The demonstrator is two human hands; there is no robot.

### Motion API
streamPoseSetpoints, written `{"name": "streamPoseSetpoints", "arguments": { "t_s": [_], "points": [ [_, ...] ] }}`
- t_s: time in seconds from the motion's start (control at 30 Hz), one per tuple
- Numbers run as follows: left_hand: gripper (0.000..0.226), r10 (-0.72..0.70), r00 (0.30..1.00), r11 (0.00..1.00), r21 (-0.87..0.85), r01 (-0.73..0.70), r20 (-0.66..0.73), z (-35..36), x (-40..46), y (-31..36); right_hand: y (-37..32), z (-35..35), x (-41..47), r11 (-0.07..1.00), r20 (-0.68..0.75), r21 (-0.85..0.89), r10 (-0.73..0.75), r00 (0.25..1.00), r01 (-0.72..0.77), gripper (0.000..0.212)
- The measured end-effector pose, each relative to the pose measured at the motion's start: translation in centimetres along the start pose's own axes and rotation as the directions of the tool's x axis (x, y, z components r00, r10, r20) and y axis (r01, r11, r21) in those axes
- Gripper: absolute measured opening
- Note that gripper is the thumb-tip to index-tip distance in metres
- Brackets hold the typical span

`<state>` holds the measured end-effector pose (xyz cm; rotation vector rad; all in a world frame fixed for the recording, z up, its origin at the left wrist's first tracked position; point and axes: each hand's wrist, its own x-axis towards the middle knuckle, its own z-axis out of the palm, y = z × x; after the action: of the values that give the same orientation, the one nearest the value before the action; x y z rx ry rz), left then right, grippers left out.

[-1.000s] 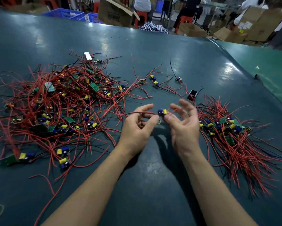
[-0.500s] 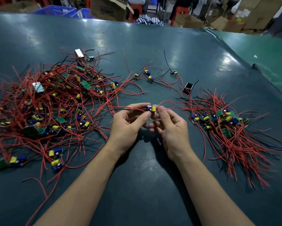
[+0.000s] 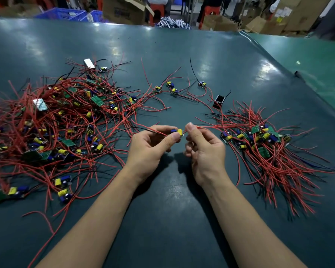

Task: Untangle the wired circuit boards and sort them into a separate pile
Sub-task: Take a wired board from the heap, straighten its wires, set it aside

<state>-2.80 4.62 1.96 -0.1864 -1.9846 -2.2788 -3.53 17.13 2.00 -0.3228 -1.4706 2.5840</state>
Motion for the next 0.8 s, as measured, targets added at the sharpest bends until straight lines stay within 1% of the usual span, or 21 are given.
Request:
{"name": "streamPoseSetpoints", "arguments": {
  "t_s": [0.13,0.23,0.3,0.4,0.5,0.57,0.7,0.73,0.8],
  "points": [
    [0.01,0.018,0.997,1.0,0.015,-0.017,-0.075,0.2,0.1,-0.3,0.3,0.2,0.0,0.992,-0.094,-0.061,-0.116,0.989,0.111,0.015],
    [0.007,0.031,0.991,0.999,0.014,-0.029,-0.127,0.1,0.2,-0.4,0.3,0.2,0.3,0.994,-0.168,-0.028,-0.104,0.98,0.101,0.025],
    [0.007,0.036,0.986,0.999,0.004,-0.035,-0.163,0.0,0.4,-0.5,0.1,0.0,0.6,0.994,-0.205,-0.02,-0.107,0.973,0.105,0.025],
    [0.009,0.055,0.984,0.998,0.017,-0.053,-0.17,0.1,0.5,-0.6,-0.3,-0.4,1.0,0.973,-0.218,-0.139,-0.211,0.953,0.184,0.018],
    [0.01,0.09,0.979,0.996,0.017,-0.089,-0.181,0.2,0.7,-0.6,-0.7,-0.8,1.4,0.957,-0.246,-0.181,-0.266,0.932,0.225,0.022],
    [0.01,0.105,0.977,0.994,0.012,-0.105,-0.187,0.2,0.7,-0.5,-0.8,-0.9,1.3,0.971,-0.256,-0.134,-0.229,0.939,0.2,0.025],
    [0.01,0.101,0.98,0.995,-0.001,-0.103,-0.173,0.1,0.6,-0.3,-0.7,-0.7,1.2,0.993,-0.224,0.102,-0.036,0.974,0.06,0.029],
    [0.01,0.1,0.981,0.995,0.002,-0.101,-0.164,0.1,0.5,-0.3,-0.7,-0.8,1.3,0.99,-0.223,0.129,-0.025,0.974,0.055,0.03],
    [0.01,0.102,0.984,0.995,0.019,-0.101,-0.144,0.1,0.3,-0.2,-0.7,-0.9,1.5,0.989,-0.248,0.118,-0.057,0.967,0.089,0.033]
  ]
}}
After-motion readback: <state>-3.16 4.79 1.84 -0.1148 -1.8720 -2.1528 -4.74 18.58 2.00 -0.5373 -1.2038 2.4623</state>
